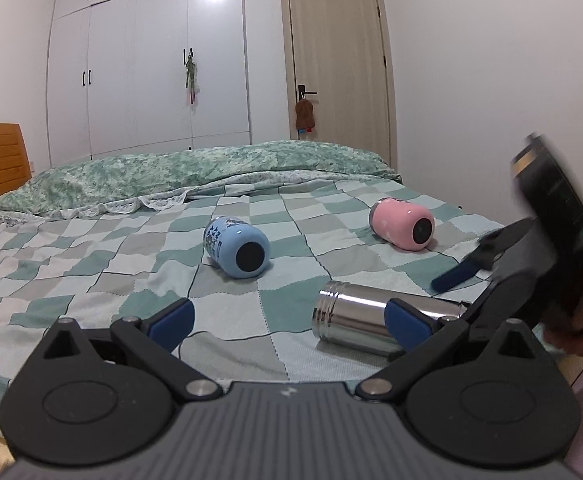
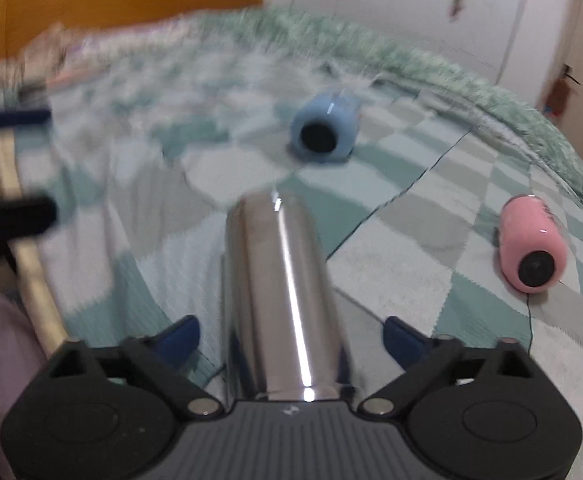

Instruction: Flip cup upright

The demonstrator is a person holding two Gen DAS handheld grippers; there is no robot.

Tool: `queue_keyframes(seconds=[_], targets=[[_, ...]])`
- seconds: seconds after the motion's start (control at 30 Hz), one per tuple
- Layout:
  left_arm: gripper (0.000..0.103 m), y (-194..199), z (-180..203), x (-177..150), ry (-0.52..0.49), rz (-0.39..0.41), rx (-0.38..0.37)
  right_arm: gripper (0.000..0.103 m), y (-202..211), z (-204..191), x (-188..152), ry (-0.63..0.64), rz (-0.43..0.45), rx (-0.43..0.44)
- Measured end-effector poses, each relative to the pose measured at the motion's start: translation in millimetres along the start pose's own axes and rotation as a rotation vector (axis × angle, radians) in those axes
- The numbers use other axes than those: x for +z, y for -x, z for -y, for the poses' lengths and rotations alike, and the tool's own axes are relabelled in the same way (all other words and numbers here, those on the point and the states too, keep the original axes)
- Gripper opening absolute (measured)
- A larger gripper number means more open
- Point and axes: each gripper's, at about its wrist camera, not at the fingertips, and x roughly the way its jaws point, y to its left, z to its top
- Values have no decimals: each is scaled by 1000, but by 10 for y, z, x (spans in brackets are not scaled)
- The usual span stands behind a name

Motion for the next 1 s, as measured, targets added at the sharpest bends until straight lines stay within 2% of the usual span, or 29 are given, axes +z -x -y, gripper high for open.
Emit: queue_keyframes(seconds=[0.13,0.3,0.43,0.5,0.6,0.77,0.9,1.0], targets=[[103,38,41,11,7,-19,3,103,460,117,-168,-86,132,-46],[103,30,243,46,-8,-52,-6,103,891,285,-618,-256,277,-154],[103,-69,493,106,7,-99,0,103,1043,309,-1045,-320,413,-244],[103,-139,631,138,24,-127,6,103,1033,300,-1190,-313,466,-323],[103,-245,824,153,40,-151,9,103,1045,323,-1297,-284,509,-417],[103,-473,1146,171,62,-187,63,103,1100,455,-1402,-274,568,-488],[103,-712,1388,181,48,-204,147,103,1101,646,-1494,-346,561,-495],[103,-866,1478,208,87,-212,201,103,1113,761,-1569,-386,560,-489]])
